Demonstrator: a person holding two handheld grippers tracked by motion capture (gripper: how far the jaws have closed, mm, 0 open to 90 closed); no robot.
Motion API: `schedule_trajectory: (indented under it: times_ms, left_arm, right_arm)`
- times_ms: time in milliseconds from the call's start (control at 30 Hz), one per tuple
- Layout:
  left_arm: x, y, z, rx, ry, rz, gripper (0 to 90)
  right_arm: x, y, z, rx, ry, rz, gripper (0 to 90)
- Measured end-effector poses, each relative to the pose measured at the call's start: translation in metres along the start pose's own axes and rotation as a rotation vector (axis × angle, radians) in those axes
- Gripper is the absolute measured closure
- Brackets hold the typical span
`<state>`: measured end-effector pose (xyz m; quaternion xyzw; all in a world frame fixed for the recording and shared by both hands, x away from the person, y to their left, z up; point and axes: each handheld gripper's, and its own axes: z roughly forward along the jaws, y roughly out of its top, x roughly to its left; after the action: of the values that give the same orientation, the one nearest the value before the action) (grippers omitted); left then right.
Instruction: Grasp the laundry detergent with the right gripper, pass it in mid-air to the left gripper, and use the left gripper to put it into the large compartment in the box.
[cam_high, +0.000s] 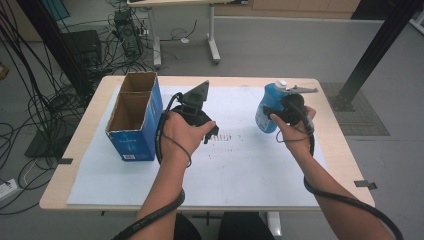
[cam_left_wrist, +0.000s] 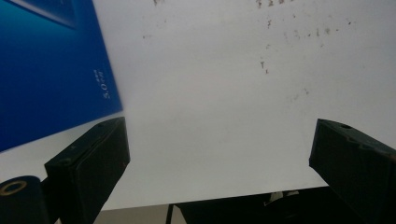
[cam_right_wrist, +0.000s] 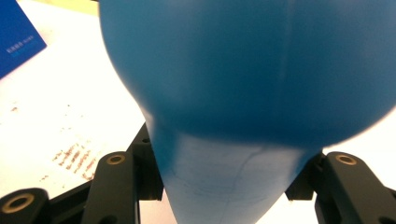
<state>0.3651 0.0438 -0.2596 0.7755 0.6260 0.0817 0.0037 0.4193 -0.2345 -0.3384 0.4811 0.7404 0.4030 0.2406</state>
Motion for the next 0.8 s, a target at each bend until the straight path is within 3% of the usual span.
schedule_trajectory:
  times_ms: [133, 267, 500, 800]
  left_arm:
    - [0.004, 0.004, -0.018, -0.016, 0.003, 0.04, 5.5]
    - [0.008, 0.009, -0.035, -0.04, 0.012, 0.081, 5.5]
    - [0.026, 0.022, -0.063, -0.073, 0.018, 0.137, 5.4]
    - [0.036, 0.039, -0.091, -0.108, 0.031, 0.29, 5.4]
  right_arm:
    - [-0.005, 0.02, -0.008, 0.003, 0.045, -0.029, 44.4]
    - [-0.006, 0.043, -0.011, 0.027, 0.103, -0.107, 44.3]
    - [-0.003, 0.064, -0.008, 0.043, 0.216, -0.181, 44.3]
    - [0.014, 0.081, 0.009, 0.048, 0.412, -0.288, 44.4]
